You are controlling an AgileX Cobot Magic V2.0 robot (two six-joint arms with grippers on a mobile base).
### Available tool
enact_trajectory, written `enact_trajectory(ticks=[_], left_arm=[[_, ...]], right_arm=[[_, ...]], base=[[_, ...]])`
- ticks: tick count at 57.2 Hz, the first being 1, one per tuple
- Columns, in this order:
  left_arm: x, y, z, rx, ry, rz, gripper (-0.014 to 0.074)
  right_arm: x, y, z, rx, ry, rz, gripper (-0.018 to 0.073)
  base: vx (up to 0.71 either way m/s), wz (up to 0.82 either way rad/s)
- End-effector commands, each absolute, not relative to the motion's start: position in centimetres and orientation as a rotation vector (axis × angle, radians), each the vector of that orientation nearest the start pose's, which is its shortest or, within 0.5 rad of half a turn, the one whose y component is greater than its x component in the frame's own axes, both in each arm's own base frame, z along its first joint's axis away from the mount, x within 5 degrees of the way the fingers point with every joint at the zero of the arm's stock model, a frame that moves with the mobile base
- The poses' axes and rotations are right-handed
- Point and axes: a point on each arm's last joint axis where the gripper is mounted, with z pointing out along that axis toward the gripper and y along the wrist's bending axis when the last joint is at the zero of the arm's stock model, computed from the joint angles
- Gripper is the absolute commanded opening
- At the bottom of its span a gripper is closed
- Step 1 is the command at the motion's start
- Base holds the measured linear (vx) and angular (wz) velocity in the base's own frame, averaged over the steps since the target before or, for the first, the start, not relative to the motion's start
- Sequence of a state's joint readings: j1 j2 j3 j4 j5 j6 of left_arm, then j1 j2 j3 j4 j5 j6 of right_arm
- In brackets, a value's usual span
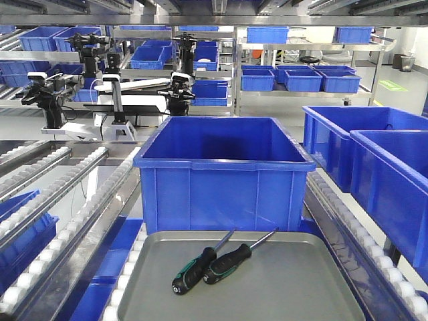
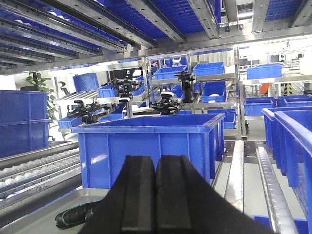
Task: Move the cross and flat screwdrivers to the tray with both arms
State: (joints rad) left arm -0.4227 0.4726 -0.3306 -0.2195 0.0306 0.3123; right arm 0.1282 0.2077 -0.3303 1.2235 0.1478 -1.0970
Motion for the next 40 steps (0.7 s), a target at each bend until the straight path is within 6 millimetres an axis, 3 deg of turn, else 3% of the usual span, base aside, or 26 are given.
enact_trajectory(ticks=[1, 10, 23, 40], left_arm=[[9.2, -2.9, 29.1, 0.292, 1.482, -0.182, -0.0001], [7.3, -1.1, 25.4, 0.218, 1.48, -0.01, -0.0001], [5.7, -0.6, 19.9, 0.186, 1.477, 0.02, -0.0001], [5.7, -0.7, 19.2, 0.196, 1.541, 0.008, -0.0001]], right_arm=[[5.9, 1.8, 31.7, -0.091, 1.386, 0.291, -0.0009], [5.9, 1.8, 31.7, -0.091, 1.386, 0.291, -0.0009], [5.9, 1.8, 31.7, -0.091, 1.386, 0.291, -0.0009], [5.9, 1.8, 31.7, -0.093, 1.387, 0.292, -0.0009]], base=[[0.0, 0.0], [0.0, 0.0], [0.0, 0.0], [0.0, 0.0]])
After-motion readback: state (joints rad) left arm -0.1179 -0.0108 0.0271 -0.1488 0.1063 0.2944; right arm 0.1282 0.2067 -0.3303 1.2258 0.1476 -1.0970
